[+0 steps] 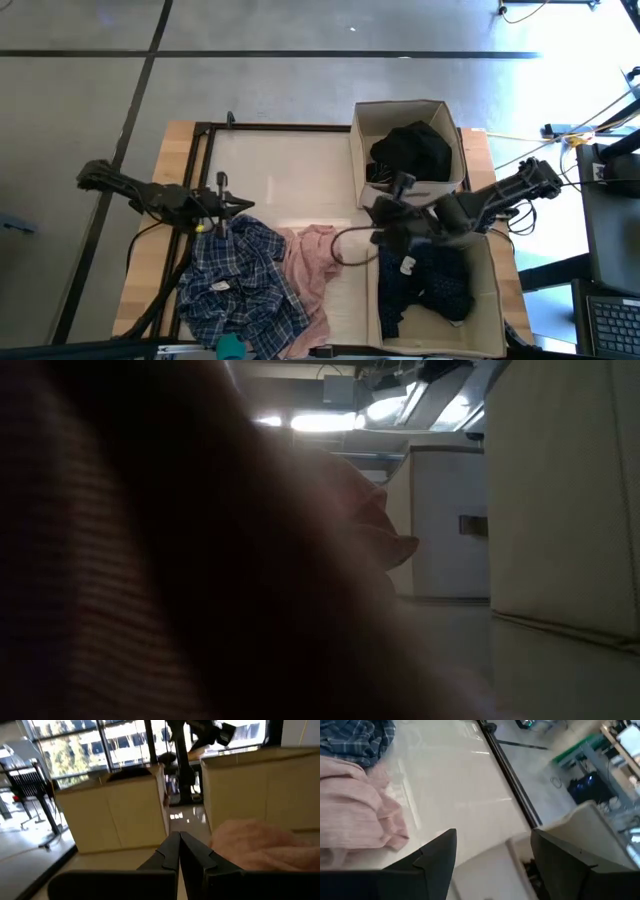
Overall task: Sort clothes
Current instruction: Put the blue checkered shirt into the bottom laundry organizer
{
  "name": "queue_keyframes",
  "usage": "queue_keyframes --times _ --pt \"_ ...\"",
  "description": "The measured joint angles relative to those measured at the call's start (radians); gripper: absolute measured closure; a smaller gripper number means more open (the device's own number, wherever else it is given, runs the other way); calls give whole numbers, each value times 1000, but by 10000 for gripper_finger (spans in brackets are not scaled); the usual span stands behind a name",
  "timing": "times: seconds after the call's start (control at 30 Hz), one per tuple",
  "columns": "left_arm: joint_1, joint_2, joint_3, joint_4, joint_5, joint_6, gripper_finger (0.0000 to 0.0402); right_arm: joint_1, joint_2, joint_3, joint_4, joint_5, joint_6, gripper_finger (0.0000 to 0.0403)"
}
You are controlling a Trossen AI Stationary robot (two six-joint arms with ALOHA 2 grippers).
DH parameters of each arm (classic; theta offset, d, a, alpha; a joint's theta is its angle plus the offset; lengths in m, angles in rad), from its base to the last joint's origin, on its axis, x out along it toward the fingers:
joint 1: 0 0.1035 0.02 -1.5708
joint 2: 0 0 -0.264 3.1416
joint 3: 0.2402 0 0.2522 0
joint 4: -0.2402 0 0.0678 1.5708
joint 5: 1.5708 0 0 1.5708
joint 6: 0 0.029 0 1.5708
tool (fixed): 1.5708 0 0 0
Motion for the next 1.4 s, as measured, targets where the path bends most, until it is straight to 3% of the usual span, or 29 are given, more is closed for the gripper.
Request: queue_keyframes --times 0.13,0.33,0.43,0.57,0.7,0.87,1.03,1.13,1.27,1.4 --pt "0 149 47 21 0 -52 400 -80 0 -14 149 -73 -225 148" --pt "0 394 185 -1 0 -95 400 -207 -15 -43 348 -359 -466 148" --pt "-3 504 311 -115 0 -172 400 -249 -17 -66 444 -481 -531 148" --pt "-29 659 536 -385 1 -244 400 -263 -25 -115 554 -582 -558 148" --pt "-53 782 681 -501 3 -267 400 -237 -52 -185 683 -624 -492 148" --pt "-67 856 723 -432 3 -202 400 -147 -160 -337 850 -639 -464 148" --pt "-31 869 724 -332 -1 -210 394 -54 -338 -533 1031 -556 -441 148" --pt "-7 869 724 -336 1 -206 362 -34 -428 -633 1118 -516 -429 148" --pt "25 869 725 -345 3 -187 286 -32 -516 -709 1240 -503 -433 148" --pt "27 868 818 -492 37 -217 210 -32 -552 -725 1323 -505 -465 148"
